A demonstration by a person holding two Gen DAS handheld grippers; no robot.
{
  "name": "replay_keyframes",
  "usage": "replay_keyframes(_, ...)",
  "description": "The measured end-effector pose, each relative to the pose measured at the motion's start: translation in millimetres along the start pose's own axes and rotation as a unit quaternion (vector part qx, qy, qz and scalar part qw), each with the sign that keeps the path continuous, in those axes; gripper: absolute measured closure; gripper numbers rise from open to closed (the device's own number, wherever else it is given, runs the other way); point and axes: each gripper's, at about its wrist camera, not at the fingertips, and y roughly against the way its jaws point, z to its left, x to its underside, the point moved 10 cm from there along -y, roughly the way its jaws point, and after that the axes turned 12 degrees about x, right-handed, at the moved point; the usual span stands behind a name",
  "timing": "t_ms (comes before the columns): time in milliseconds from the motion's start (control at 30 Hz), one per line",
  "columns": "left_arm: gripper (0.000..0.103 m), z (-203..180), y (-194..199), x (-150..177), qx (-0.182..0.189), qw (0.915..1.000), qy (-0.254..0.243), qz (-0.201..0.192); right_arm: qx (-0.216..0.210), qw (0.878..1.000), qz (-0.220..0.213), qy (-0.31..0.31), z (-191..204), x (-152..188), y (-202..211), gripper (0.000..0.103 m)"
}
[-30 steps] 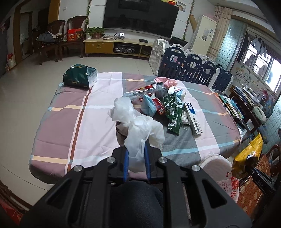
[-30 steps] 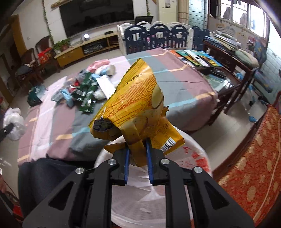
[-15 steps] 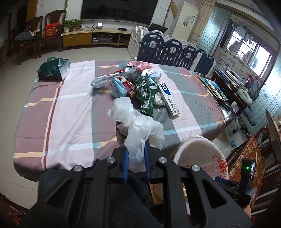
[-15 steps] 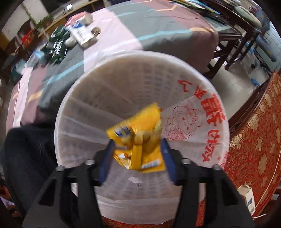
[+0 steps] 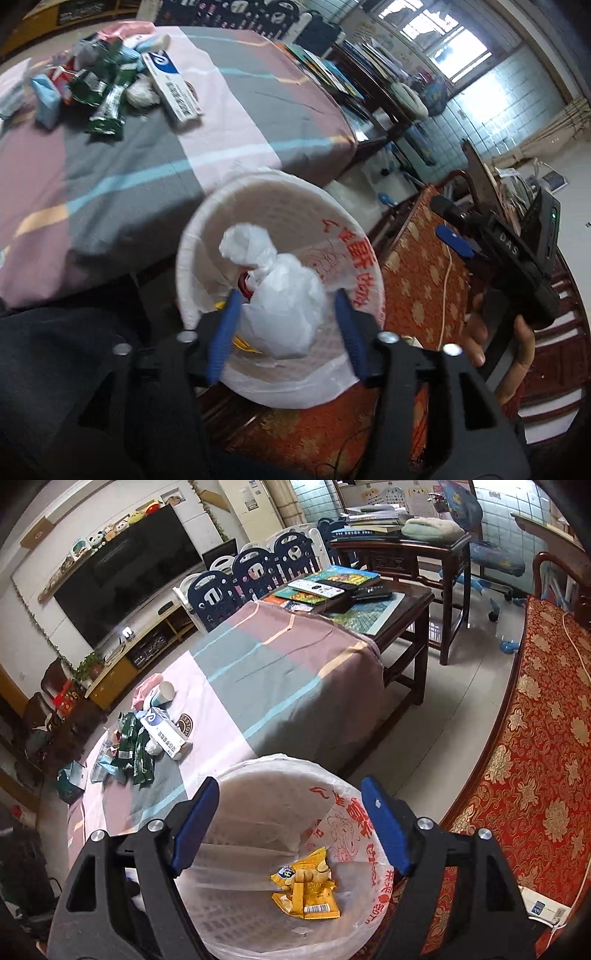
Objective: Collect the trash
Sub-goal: 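Carry both bags over the wastebasket and open both grippers to drop them, then grasp the white ointment box with the right gripper while the left grasps a green wrapper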
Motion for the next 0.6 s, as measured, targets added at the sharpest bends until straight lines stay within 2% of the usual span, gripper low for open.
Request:
replay_keyframes(33, 0.020, -3, -3, 3, -0.001, 1.0000, -0.005, 0.003, 0.001, 1.000, 0.006, 0.001, 1, 2, -4, 0.025)
replay_keyframes(133, 0.018, 4, 7, -1, -0.046, 0.9986, -0.023, -0.015, -0.006, 1.000, 0.028, 0.000, 10, 12, -16, 0.025)
replay_keyframes(200, 0.018, 24, 29, -11, -0.099, 0.9938, -0.021, -0.047, -0.011, 0.999, 0.035, 0.004, 18, 16, -20, 0.025)
replay_keyframes(267, 0.018, 51, 61, -21, -0.170, 0.9811, -0.011, -0.092, -0.015, 0.999, 0.041, 0.018, 35, 18, -26, 0.025)
replay_keyframes(300, 0.018, 63, 77, -26, -0.206, 0.9719, -0.006, -0.114, -0.021, 0.998, 0.041, 0.030, 49, 17, -30, 0.025)
replay_keyframes(367, 0.018, 91, 116, -34, -0.280, 0.9464, 0.008, -0.161, -0.035, 0.997, 0.040, 0.049, 76, 15, -34, 0.025)
replay_keyframes(400, 0.019, 103, 130, -36, -0.301, 0.9373, 0.016, -0.175, -0.046, 0.996, 0.039, 0.058, 90, 13, -37, 0.025)
replay_keyframes(433, 0.026, 115, 148, -36, -0.319, 0.9279, 0.029, -0.191, -0.060, 0.995, 0.036, 0.071, 110, 9, -39, 0.025)
replay_keyframes(500, 0.035, 135, 174, -36, -0.335, 0.9167, 0.054, -0.212, -0.082, 0.991, 0.026, 0.105, 153, 5, -43, 0.025)
replay_keyframes(600, 0.037, 162, 208, -33, -0.349, 0.9017, 0.088, -0.240, -0.109, 0.979, 0.007, 0.173, 234, 3, -57, 0.025)
